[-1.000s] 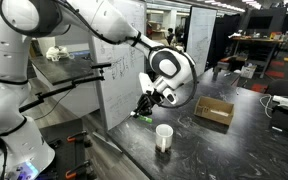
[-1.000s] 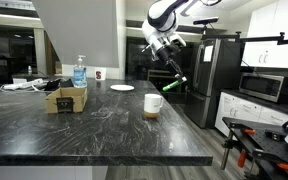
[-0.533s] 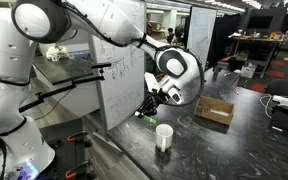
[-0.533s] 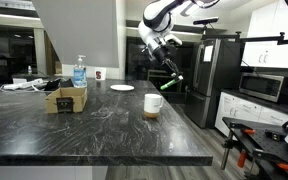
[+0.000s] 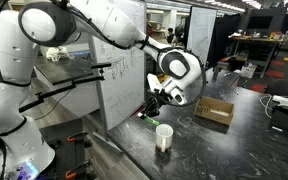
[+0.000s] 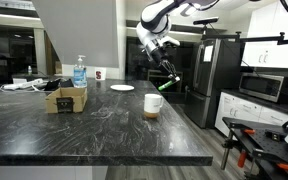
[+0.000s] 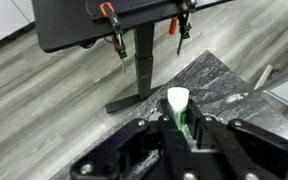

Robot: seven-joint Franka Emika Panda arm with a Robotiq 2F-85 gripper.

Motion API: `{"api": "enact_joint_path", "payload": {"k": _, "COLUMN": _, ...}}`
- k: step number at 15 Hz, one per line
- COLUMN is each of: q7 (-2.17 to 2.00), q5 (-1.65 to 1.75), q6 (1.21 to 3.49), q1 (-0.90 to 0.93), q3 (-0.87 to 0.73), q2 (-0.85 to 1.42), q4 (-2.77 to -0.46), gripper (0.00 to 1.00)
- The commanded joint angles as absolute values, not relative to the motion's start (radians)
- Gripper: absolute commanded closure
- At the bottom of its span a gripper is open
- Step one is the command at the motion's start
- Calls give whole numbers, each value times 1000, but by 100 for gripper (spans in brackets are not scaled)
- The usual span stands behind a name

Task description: Place the green marker inside the white mug

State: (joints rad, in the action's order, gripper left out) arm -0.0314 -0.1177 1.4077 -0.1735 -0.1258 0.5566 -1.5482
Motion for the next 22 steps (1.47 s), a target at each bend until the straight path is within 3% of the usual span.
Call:
{"api": "enact_joint_path", "payload": {"k": 1, "q7": -32, "q5": -116, "q6": 1405, "q1": -177, "q3": -123, "q2": 558, "q4": -1545, "gripper": 79}}
{"api": "enact_joint_path", "payload": {"k": 3, "q7": -32, "q5": -116, "q6": 1405, "q1": -177, "q3": -123, "q2": 558, "q4": -1545, "gripper": 79}}
{"api": "enact_joint_path", "payload": {"k": 4, "q7": -32, "q5": -116, "q6": 1405, "q1": -177, "q3": -123, "q2": 558, "q4": -1545, "gripper": 95}}
{"api": "enact_joint_path", "payload": {"k": 22, "q7": -6, "q5": -126, "q6": 1100, "q1": -237, "q3": -95, "q2": 952, "q4": -995, "gripper": 95}}
